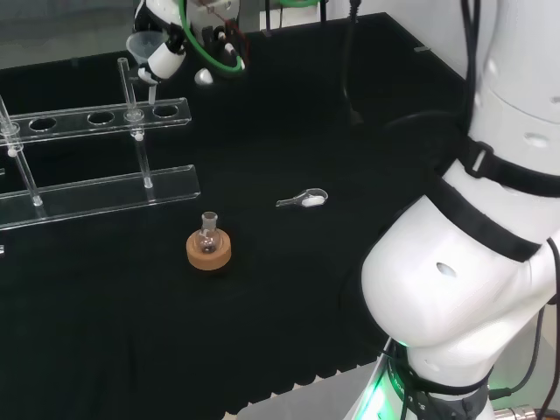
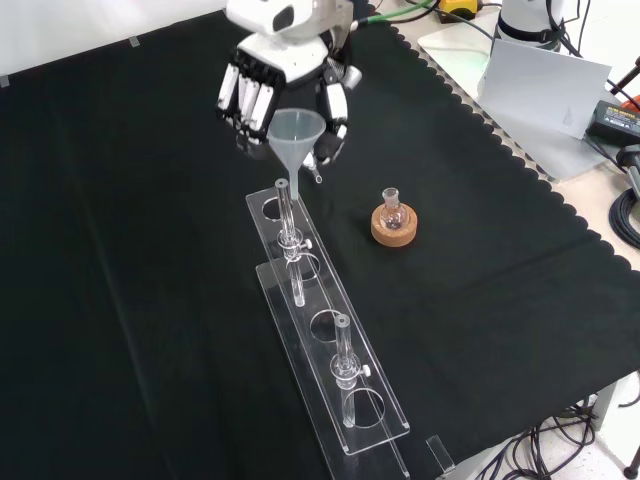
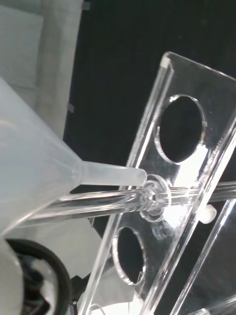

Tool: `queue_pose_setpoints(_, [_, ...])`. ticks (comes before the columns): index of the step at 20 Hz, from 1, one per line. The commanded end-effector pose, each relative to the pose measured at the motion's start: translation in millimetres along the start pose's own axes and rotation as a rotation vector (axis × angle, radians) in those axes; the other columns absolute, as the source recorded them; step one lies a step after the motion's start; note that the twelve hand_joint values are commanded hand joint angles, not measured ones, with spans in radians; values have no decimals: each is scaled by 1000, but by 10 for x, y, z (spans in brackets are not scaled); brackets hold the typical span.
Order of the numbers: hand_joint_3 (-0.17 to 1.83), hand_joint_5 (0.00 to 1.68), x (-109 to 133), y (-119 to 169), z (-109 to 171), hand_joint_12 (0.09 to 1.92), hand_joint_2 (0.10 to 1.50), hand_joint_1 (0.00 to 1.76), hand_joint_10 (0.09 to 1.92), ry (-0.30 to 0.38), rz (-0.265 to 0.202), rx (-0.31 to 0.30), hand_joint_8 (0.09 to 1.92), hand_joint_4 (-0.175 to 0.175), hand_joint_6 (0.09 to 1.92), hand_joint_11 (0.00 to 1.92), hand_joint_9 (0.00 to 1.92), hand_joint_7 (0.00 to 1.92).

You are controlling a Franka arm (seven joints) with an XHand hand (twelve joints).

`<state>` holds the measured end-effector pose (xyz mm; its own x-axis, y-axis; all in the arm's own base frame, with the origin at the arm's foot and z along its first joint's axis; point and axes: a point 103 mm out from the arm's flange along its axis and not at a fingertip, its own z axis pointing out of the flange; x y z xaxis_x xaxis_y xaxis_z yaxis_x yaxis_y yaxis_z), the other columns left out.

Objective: Place the funnel on the round-bottom flask.

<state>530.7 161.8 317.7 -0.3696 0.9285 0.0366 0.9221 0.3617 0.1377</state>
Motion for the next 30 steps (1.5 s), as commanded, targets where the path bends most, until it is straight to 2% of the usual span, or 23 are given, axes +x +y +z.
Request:
queue_pose_setpoints(1, [704, 1161, -112, -330, -337, 1012, 428, 1201, 107, -52, -64, 20, 123, 85, 526, 988, 1541, 1549])
queue_pose_setpoints(8, [704, 1165, -160, -664, -449, 1008, 428, 1202, 87, -125, -63, 66, 107, 84, 524, 991, 1543, 1558])
queue_pose_setpoints(11, [714, 1170, -160, -819, -405, 1081, 418, 1190, 87, -141, -58, 90, 89, 151, 524, 881, 1520, 1566])
queue_pose_setpoints(14, [717, 1180, -150, -959, -338, 1111, 411, 1187, 87, -143, -42, 106, 87, 173, 527, 854, 1512, 1572])
queue_pose_setpoints(17, [723, 1188, -124, -1086, -281, 1095, 408, 1190, 87, -139, -22, 112, 87, 171, 527, 891, 1518, 1577])
queue_pose_setpoints(21, [728, 1196, -97, -1234, -212, 1059, 406, 1192, 87, -125, 22, 115, 87, 148, 524, 940, 1529, 1586])
queue_pose_setpoints(23, [729, 1198, -106, -1293, -189, 1052, 406, 1192, 87, -103, 65, 106, 87, 143, 523, 949, 1532, 1589])
queue_pose_setpoints(26, [557, 1399, -108, -1374, -139, 1032, 622, 1161, 87, -84, 108, 100, 87, 170, 319, 968, 1538, 1595])
queue_pose_setpoints(30, [479, 1490, -85, -1490, -52, 1018, 683, 1156, 87, -79, 127, 111, 87, 175, 160, 980, 1544, 1603])
